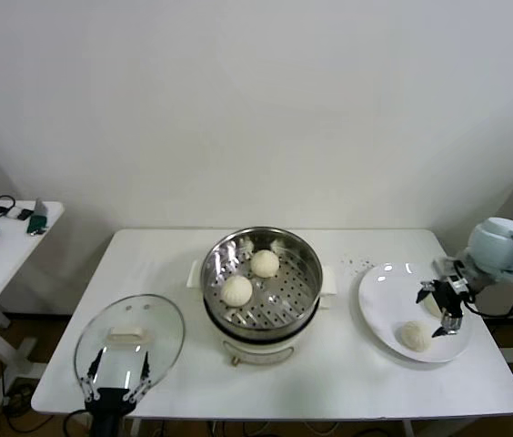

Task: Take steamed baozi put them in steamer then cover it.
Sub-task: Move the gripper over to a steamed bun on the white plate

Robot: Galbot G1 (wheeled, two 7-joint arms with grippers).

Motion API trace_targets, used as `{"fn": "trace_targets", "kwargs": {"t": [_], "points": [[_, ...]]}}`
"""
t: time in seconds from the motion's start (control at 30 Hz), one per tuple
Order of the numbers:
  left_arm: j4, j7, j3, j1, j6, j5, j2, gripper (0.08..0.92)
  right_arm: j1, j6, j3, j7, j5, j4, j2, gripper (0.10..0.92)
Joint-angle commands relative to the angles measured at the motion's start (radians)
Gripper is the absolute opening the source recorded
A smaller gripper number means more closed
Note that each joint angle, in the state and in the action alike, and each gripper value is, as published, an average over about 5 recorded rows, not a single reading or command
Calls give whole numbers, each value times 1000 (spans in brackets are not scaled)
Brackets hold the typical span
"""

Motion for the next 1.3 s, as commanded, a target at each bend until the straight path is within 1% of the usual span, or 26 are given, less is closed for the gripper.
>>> {"fn": "trace_targets", "kwargs": {"t": [0.03,0.53,0.97,1.07,1.17,1.3], "points": [[7,1,0,-3,-3,6,-2,823,-192,-2,132,18,-57,-54,14,823],[20,-1,-18,8,-8,2,-2,823,-228,-4,174,41,-91,-130,112,823],[22,-2,-19,9,-10,-1,-5,823,-242,15,185,15,-107,-150,124,821],[21,-2,-17,9,-9,0,-7,823,-242,19,190,11,-109,-153,124,796],[20,-2,-14,8,-9,2,-11,823,-243,21,194,10,-108,-154,125,753],[20,-3,-13,8,-10,3,-11,823,-239,24,194,8,-106,-153,123,731]]}}
